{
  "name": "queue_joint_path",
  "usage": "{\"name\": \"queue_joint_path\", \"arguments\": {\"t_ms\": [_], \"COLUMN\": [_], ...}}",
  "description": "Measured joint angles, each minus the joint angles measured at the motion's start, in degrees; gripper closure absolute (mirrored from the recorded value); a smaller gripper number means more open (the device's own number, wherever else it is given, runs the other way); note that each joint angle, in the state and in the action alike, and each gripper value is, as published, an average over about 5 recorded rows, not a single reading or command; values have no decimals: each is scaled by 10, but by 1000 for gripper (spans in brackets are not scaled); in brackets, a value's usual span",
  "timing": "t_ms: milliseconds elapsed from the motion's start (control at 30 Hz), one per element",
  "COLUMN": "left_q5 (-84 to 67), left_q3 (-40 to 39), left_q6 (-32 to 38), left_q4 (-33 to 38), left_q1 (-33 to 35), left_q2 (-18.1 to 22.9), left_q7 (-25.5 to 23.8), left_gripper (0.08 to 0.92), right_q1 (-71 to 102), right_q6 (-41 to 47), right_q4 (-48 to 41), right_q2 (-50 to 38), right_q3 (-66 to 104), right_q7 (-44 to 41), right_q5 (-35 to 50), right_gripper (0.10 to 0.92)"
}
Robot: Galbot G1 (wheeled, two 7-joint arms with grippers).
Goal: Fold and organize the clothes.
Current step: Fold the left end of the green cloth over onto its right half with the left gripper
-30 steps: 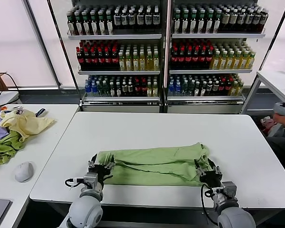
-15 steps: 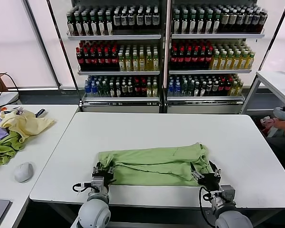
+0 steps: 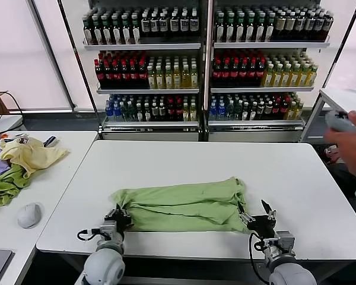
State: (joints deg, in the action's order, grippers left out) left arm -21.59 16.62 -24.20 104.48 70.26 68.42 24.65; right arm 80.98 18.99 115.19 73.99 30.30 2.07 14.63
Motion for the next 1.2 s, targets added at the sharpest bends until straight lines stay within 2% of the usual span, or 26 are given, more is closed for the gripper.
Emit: {"name": "queue_joint_path", "arguments": {"t_ms": [333,533,867,1200], "left_q5": [-90,-206,-370,-411], "left_q3": [114,155,111,1], "left_q6": [-7,-21,-32,-28], "left_q4": [50,98,170,148], "left_q1": [-4,-5,-19,-59], "left_q2": [-75,-89,-39,16], "left_q7": [-17,-21,-28,-30], "left_gripper": [859,859,859,853], "right_q1": [-13,-11,-13,-19], "right_q6": [-1,-1,1,1], "right_q4": [-3,-1,2,1], "right_q2": [4,8,12,19], "right_q3": [-10,-8,-2,0], "right_q7": [-2,-2,-3,-5], "right_q5": [-2,-6,-13,-16], "right_gripper": [203,203,203,203]}}
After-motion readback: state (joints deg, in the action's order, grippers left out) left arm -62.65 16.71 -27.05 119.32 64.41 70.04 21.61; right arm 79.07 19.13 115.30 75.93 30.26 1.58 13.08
